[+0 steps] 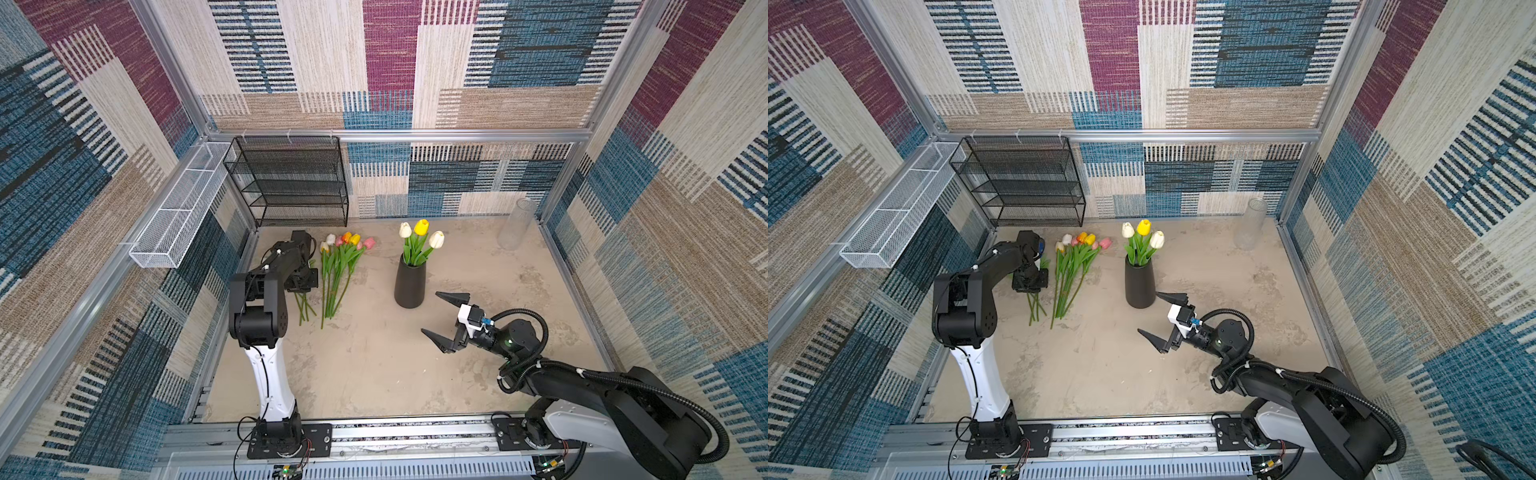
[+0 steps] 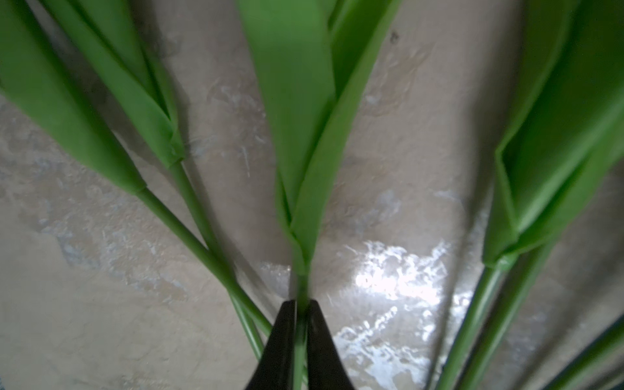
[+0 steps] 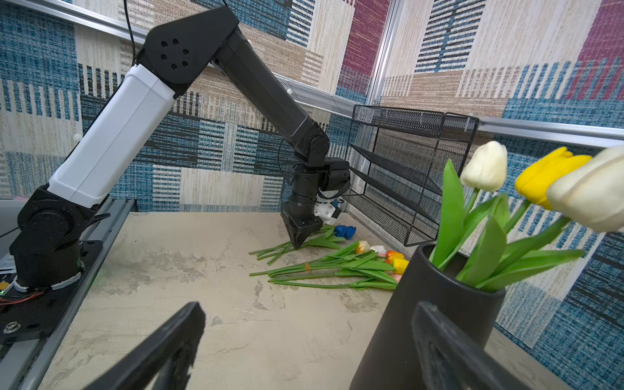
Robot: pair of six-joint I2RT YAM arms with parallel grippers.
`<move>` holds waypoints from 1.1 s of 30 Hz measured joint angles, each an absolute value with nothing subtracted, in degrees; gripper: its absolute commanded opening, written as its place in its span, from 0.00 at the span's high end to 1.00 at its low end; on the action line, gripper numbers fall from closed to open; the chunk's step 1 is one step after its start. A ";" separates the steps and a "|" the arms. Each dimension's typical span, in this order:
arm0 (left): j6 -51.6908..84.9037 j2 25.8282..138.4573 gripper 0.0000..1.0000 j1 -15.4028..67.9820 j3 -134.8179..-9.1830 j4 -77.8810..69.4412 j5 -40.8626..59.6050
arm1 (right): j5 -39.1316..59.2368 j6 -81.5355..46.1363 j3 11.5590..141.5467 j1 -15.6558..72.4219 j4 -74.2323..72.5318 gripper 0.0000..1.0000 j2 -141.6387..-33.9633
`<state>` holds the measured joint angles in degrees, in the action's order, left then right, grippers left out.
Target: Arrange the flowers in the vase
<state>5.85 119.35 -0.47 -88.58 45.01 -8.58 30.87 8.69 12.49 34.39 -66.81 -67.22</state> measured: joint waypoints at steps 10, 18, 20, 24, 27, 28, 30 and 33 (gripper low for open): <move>5.87 118.69 1.00 -0.47 -88.18 44.58 -8.56 | 30.89 8.69 12.49 34.39 -66.15 0.00 -67.40; 6.52 114.48 0.90 -0.45 -86.94 44.34 -7.53 | 30.87 8.69 12.49 34.39 -66.15 0.00 -67.37; 7.33 113.49 0.91 -0.47 -86.15 44.34 -7.84 | 30.87 8.69 12.49 34.39 -66.15 0.00 -67.37; 7.97 112.51 1.00 -1.19 -84.51 44.14 -8.82 | 30.89 8.69 12.49 34.39 -66.15 0.00 -67.35; 8.40 111.22 1.00 -1.56 -83.40 43.55 -8.84 | 30.89 8.69 12.49 34.39 -66.15 0.00 -67.31; 8.43 110.89 1.00 -1.54 -83.40 43.27 -8.82 | 30.89 8.69 12.49 34.39 -66.15 0.00 -67.31; 8.64 110.10 1.00 -1.45 -83.29 42.44 -8.73 | 30.87 8.69 12.49 34.39 -66.15 0.00 -67.31; 8.71 107.90 1.00 -1.32 -82.11 41.89 -8.36 | 30.87 8.69 12.49 34.39 -66.13 0.00 -67.20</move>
<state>8.71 107.90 -1.32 -82.11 41.89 -8.36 30.87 8.69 12.49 34.39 -66.13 -67.20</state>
